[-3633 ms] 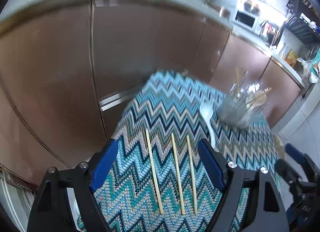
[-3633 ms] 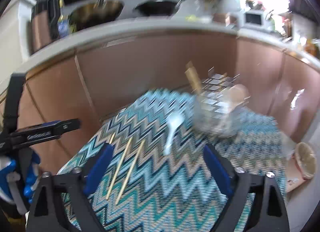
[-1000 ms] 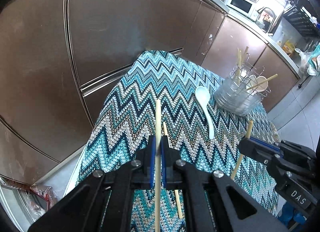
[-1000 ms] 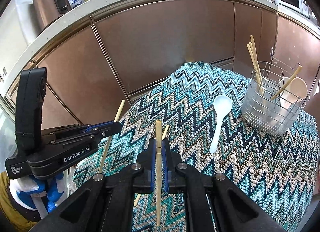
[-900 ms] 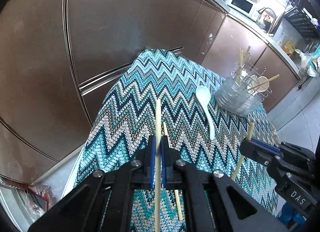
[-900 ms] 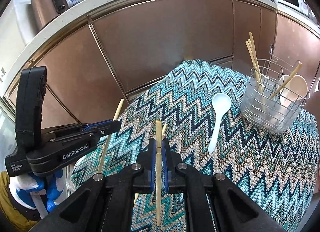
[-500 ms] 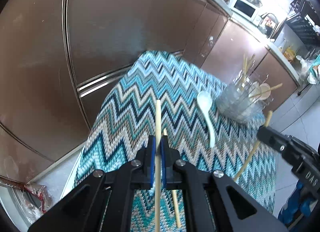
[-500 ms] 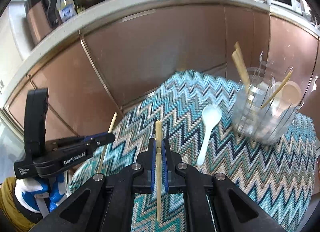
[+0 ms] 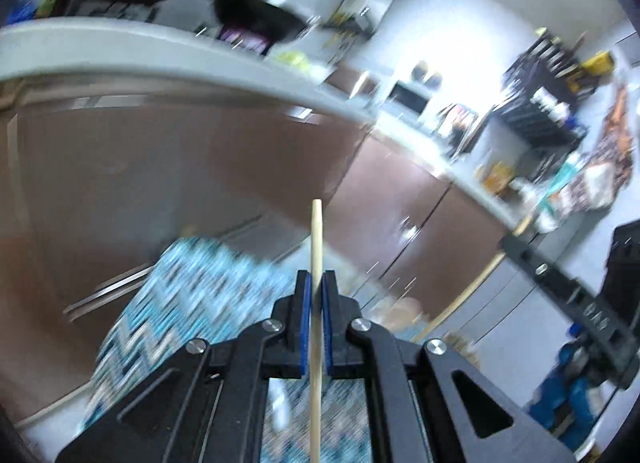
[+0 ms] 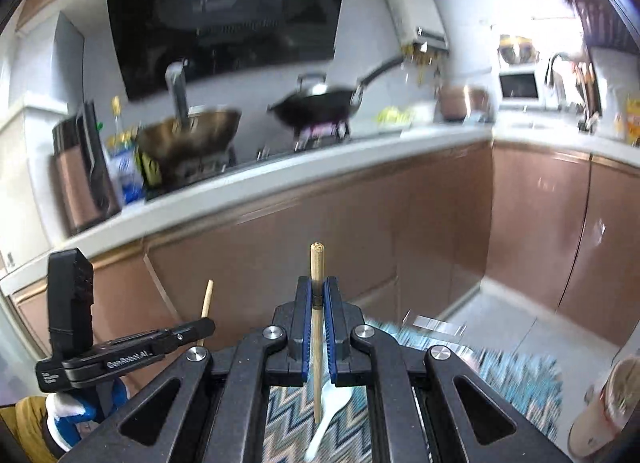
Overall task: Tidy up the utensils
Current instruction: 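Lower both chopsticks into the wire holder and open both tools, then move the left tool to the last chopstick while the right tool approaches the white spoon, then close the left tool on the last chopstick while the right tool grasps the white spoon, then lift the chopstick and white spoon and carry them toward the wire holder, then lower the chopstick and spoon into the wire holder and open both tools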
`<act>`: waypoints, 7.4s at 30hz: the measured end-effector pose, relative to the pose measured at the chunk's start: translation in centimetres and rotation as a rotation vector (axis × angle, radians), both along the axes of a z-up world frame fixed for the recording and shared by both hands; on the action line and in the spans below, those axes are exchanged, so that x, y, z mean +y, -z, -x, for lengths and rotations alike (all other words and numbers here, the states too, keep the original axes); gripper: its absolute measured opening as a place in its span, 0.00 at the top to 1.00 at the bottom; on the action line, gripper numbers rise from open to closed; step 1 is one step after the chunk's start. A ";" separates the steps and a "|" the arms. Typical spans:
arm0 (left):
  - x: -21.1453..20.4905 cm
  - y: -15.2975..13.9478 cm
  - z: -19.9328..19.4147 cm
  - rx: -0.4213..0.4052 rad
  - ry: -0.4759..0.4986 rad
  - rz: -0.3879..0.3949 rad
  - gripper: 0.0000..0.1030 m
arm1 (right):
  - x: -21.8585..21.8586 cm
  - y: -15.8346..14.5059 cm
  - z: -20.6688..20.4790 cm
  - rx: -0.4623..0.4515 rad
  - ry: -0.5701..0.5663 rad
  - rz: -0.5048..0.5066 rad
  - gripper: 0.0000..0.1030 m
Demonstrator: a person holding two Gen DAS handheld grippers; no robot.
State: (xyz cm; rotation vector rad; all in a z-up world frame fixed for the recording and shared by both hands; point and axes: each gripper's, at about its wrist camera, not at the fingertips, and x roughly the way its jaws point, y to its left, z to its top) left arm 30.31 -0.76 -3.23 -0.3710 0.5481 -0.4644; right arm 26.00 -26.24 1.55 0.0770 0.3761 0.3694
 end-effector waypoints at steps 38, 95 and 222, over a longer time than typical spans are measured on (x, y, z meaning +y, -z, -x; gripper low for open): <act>-11.0 3.8 -7.0 -0.238 -0.153 0.005 0.66 | -5.1 6.0 -4.9 -0.011 0.134 0.107 0.67; 6.6 12.8 8.0 0.292 -0.157 -0.253 0.56 | 0.8 12.6 8.0 0.218 0.078 0.141 0.58; -5.3 -3.4 1.1 -0.199 0.073 0.077 0.95 | -3.5 1.9 2.0 -0.133 0.115 0.092 0.93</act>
